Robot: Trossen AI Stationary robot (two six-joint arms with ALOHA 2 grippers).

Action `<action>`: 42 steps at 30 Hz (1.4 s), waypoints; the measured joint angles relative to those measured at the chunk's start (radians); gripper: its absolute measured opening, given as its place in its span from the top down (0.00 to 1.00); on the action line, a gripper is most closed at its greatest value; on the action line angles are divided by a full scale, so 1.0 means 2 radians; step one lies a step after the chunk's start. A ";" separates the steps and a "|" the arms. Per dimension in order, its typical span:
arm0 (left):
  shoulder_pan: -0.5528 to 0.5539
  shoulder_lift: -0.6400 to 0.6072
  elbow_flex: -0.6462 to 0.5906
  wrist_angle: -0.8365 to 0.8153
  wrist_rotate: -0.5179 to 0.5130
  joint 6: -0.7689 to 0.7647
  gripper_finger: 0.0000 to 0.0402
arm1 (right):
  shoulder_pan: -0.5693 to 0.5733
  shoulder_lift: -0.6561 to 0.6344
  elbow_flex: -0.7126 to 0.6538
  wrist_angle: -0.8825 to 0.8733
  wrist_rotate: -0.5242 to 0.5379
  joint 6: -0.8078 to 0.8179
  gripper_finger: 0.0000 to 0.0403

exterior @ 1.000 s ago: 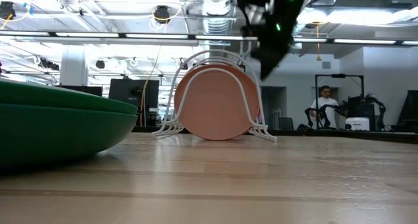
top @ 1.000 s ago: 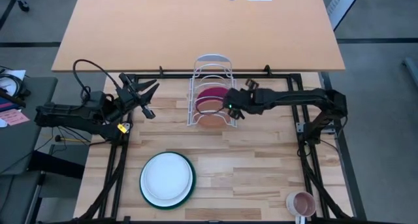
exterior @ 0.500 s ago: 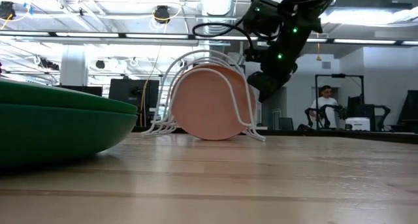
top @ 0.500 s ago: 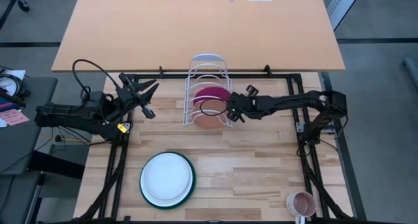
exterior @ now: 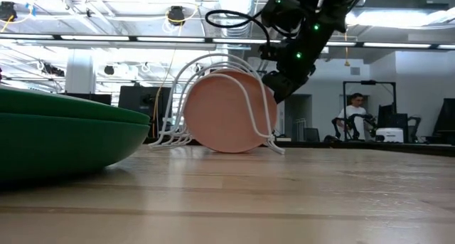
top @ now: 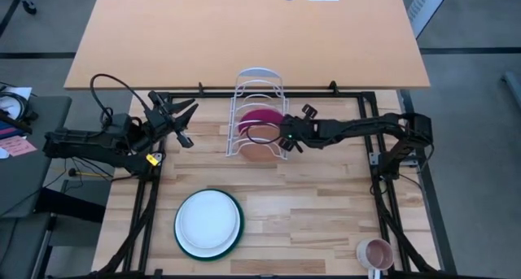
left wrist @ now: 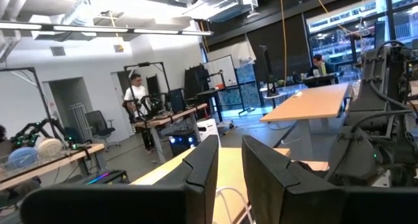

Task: Sort dishes
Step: Put the pink plate on the dish rack, then adjust the dish rack

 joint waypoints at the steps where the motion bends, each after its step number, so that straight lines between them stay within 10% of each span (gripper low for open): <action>1: 0.000 0.000 0.000 -0.002 0.000 0.000 0.84 | 0.001 0.000 0.004 0.000 0.000 -0.002 0.99; 14: 0.100 0.032 0.000 -0.216 0.011 -0.110 0.84 | 0.031 -0.017 0.072 -0.089 0.004 -0.001 0.99; 24: 0.220 0.115 0.000 -0.295 0.292 -0.170 0.86 | 0.118 -0.103 0.111 -0.160 0.018 0.063 0.99; 42: 0.225 0.276 0.000 -0.335 0.356 -0.198 0.87 | 0.167 -0.042 0.111 -0.253 0.015 0.184 0.99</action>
